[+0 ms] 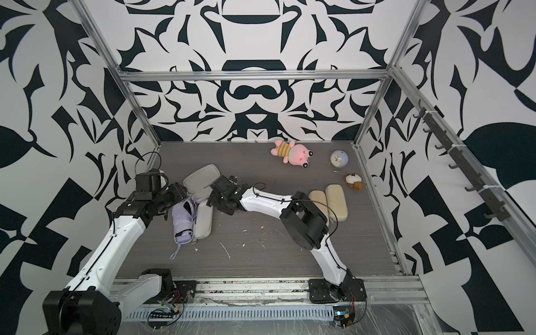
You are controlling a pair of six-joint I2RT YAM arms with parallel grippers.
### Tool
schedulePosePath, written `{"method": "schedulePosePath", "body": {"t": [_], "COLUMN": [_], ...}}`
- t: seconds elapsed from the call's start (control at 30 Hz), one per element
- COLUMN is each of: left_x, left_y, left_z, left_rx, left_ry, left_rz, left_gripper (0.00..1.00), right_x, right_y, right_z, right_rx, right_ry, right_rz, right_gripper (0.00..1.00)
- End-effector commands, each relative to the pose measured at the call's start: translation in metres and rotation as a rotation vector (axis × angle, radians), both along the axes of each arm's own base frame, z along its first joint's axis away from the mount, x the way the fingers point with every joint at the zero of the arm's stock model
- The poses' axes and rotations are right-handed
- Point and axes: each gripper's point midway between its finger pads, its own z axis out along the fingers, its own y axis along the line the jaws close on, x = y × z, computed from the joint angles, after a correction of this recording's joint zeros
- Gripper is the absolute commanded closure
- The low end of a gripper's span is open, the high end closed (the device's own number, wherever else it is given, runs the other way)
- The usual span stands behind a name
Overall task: Put umbrellas into zippered umbrella sleeves
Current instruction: Pick up the umbrella sleeve at the center of the board.
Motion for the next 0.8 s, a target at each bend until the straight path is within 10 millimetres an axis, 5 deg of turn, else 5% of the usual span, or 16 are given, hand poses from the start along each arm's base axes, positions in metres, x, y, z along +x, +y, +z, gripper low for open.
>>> {"method": "schedulePosePath", "body": {"t": [0.0, 0.17, 0.33, 0.57, 0.67, 0.77], "left_x": [-0.001, -0.004, -0.004, 0.001, 0.002, 0.001], "left_y": [-0.006, -0.008, -0.007, -0.013, -0.015, -0.015], "left_z": [-0.004, -0.008, -0.006, 0.003, 0.004, 0.003], "left_rx": [-0.048, -0.070, -0.086, -0.138, -0.159, -0.161], "left_ry": [0.020, 0.024, 0.013, -0.018, -0.023, -0.017], "left_rz": [-0.009, 0.000, 0.018, 0.024, 0.024, 0.023], "left_gripper": [0.45, 0.45, 0.43, 0.41, 0.42, 0.42], "right_x": [-0.023, -0.014, -0.003, 0.023, 0.031, 0.036], "right_y": [0.013, 0.016, -0.012, -0.086, -0.099, -0.102], "right_z": [-0.013, -0.005, 0.044, 0.096, 0.109, 0.133], "right_rx": [-0.006, -0.054, -0.197, -0.790, -0.979, -0.991], "right_ry": [0.026, -0.058, -0.228, -0.429, -0.504, -0.570], "right_rz": [0.118, 0.183, 0.241, 0.361, 0.376, 0.315], "right_gripper": [0.37, 0.66, 0.98, 1.00, 1.00, 1.00]}}
